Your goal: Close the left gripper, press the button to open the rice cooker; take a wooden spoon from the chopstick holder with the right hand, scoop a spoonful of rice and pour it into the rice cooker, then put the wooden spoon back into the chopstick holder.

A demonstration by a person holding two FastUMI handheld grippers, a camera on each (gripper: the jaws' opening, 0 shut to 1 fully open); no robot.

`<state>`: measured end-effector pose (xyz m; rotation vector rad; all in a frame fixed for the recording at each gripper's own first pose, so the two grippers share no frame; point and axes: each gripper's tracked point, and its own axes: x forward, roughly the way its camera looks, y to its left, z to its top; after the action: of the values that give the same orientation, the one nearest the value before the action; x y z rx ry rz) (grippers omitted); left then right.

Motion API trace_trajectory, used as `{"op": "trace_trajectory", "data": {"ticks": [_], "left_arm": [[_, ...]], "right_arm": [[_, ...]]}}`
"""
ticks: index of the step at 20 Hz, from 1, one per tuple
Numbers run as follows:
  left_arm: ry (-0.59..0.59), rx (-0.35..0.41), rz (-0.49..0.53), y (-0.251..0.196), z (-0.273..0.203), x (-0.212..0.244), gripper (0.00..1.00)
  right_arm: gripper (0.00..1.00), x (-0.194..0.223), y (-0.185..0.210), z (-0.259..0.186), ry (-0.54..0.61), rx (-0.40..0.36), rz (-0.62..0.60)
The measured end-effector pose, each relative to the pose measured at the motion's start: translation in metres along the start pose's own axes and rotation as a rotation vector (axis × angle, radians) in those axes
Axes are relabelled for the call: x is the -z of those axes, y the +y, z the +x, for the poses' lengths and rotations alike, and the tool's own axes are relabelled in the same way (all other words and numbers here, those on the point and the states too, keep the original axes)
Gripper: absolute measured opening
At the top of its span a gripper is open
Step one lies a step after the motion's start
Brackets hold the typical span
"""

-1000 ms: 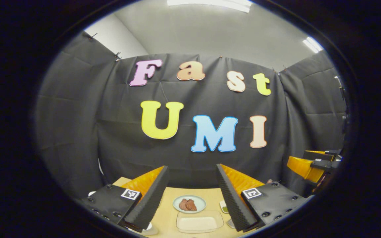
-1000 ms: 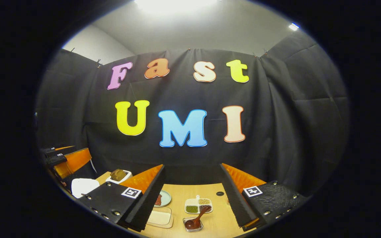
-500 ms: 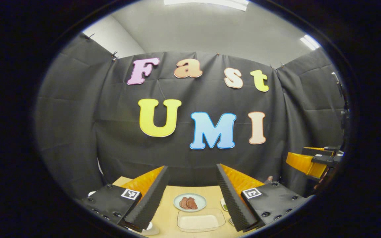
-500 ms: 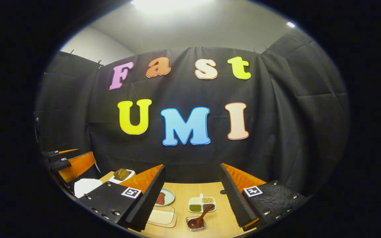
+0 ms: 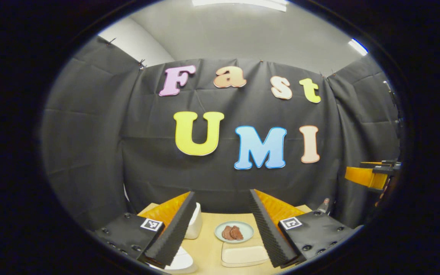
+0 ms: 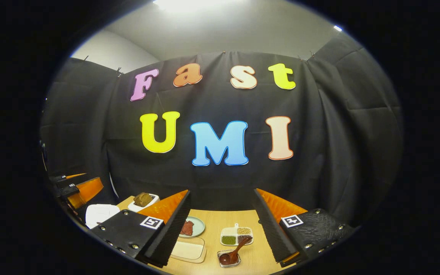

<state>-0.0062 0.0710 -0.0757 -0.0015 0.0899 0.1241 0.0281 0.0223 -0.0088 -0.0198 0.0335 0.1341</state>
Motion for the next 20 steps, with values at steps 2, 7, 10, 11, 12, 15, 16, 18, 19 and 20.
{"op": "trace_trajectory", "data": {"ticks": [2, 7, 10, 11, 12, 15, 16, 18, 19, 20], "left_arm": [[0.000, -0.033, -0.005, 0.019, -0.004, 0.005, 0.53], [0.111, -0.107, 0.048, 0.061, -0.002, 0.043, 0.11], [0.190, -0.146, -0.009, 0.096, -0.004, 0.073, 0.11], [0.222, -0.160, -0.023, 0.109, -0.007, 0.087, 0.11], [0.256, -0.167, -0.032, 0.117, -0.009, 0.100, 0.11], [0.383, -0.189, -0.094, 0.144, -0.017, 0.144, 0.08], [0.411, -0.202, -0.120, 0.153, -0.020, 0.155, 0.09], [0.441, -0.217, -0.169, 0.163, -0.023, 0.168, 0.09], [0.451, -0.224, -0.178, 0.167, -0.023, 0.174, 0.09], [0.465, -0.227, -0.183, 0.170, -0.025, 0.181, 0.09]], "right_arm": [[0.96, 0.004, 0.002, 0.001, 0.010, -0.005, 0.001], [0.96, 0.013, 0.002, 0.005, 0.032, -0.010, 0.007], [0.97, 0.018, 0.002, 0.005, 0.044, -0.013, 0.006], [0.96, 0.021, 0.003, 0.005, 0.049, -0.015, 0.008], [0.96, 0.023, 0.003, 0.006, 0.055, -0.017, 0.009], [0.96, 0.030, 0.003, 0.007, 0.072, -0.022, 0.011], [0.96, 0.031, 0.003, 0.007, 0.079, -0.024, 0.011], [0.96, 0.036, 0.003, 0.007, 0.090, -0.027, 0.009], [0.96, 0.038, 0.002, 0.007, 0.093, -0.028, 0.009], [0.96, 0.040, 0.002, 0.007, 0.100, -0.027, 0.008]]}}
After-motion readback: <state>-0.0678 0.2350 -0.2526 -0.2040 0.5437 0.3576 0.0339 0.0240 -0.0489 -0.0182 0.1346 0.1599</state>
